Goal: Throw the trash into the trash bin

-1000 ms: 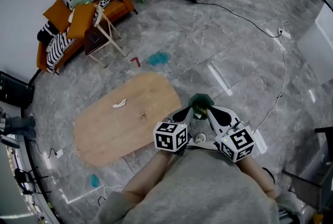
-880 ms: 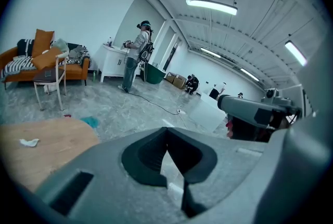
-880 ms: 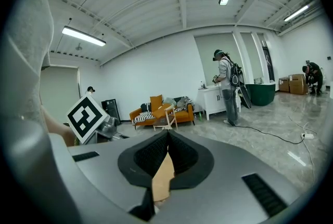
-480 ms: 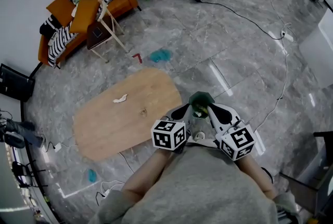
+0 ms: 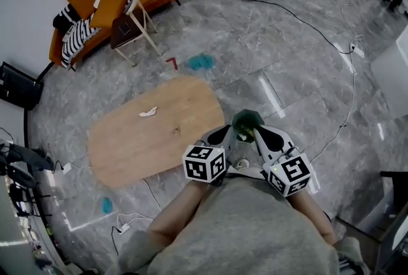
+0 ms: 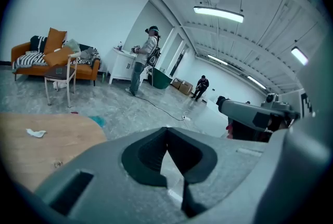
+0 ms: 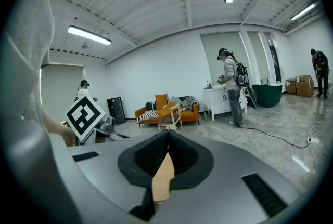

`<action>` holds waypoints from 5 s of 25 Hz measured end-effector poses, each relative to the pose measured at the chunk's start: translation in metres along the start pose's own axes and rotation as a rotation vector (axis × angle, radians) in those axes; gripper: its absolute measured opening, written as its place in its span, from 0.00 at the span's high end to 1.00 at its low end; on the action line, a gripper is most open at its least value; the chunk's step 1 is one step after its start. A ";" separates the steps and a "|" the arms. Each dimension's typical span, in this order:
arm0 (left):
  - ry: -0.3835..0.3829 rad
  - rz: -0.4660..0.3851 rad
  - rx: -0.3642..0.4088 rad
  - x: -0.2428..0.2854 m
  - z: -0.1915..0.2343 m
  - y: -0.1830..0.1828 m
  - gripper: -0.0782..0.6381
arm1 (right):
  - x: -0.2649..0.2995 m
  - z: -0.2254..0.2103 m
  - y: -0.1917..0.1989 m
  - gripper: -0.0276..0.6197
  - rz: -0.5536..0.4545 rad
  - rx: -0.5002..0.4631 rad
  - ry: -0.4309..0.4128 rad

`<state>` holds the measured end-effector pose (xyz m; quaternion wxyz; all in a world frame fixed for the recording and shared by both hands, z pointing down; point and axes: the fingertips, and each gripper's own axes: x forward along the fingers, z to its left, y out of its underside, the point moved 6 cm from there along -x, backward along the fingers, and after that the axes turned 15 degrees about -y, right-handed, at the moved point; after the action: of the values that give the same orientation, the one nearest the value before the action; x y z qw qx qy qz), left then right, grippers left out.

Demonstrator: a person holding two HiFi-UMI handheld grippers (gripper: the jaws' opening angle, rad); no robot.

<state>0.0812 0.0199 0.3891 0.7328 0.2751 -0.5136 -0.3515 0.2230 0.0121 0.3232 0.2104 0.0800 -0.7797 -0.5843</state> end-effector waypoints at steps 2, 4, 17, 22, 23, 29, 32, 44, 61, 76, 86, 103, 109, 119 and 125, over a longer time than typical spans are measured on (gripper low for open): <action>-0.010 -0.007 -0.009 -0.002 0.004 0.001 0.88 | 0.004 0.002 0.000 0.95 0.007 -0.013 -0.011; -0.020 -0.012 -0.020 -0.004 0.012 0.001 0.88 | 0.010 0.005 -0.002 0.95 0.013 -0.026 -0.021; -0.109 -0.028 -0.078 -0.034 0.091 -0.012 0.88 | 0.080 0.037 -0.017 0.94 0.042 -0.058 -0.083; -0.139 -0.027 -0.094 -0.048 0.123 -0.016 0.88 | 0.107 0.057 -0.022 0.94 0.059 -0.075 -0.112; -0.145 -0.027 -0.097 -0.050 0.129 -0.018 0.88 | 0.112 0.060 -0.024 0.94 0.060 -0.078 -0.116; -0.174 -0.031 -0.114 -0.062 0.166 -0.025 0.88 | 0.142 0.078 -0.027 0.94 0.072 -0.073 -0.131; -0.187 -0.036 -0.124 -0.068 0.183 -0.027 0.88 | 0.155 0.087 -0.028 0.94 0.078 -0.069 -0.134; -0.233 -0.038 -0.171 -0.091 0.257 -0.031 0.88 | 0.207 0.121 -0.029 0.94 0.109 -0.059 -0.144; -0.267 0.003 -0.176 -0.091 0.353 -0.029 0.88 | 0.284 0.160 -0.024 0.94 0.145 -0.051 -0.150; -0.297 0.053 -0.193 -0.066 0.411 -0.015 0.88 | 0.336 0.172 -0.009 0.94 0.185 0.000 -0.147; -0.335 0.110 -0.206 -0.029 0.461 0.002 0.88 | 0.369 0.174 0.008 0.94 0.240 0.046 -0.168; -0.392 0.209 -0.216 0.040 0.523 0.051 0.83 | 0.398 0.161 0.048 0.94 0.284 0.157 -0.145; -0.415 0.235 -0.230 0.064 0.541 0.069 0.74 | 0.405 0.157 0.064 0.94 0.307 0.188 -0.145; -0.482 0.249 -0.229 0.096 0.572 0.098 0.57 | 0.412 0.150 0.087 0.94 0.314 0.249 -0.141; -0.520 0.282 -0.210 0.111 0.588 0.115 0.50 | 0.416 0.149 0.098 0.94 0.319 0.287 -0.135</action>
<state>-0.4229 -0.0245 0.7278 0.6427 0.0250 -0.6779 -0.3561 -0.2021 0.0181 0.4790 0.2341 -0.0547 -0.8700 -0.4305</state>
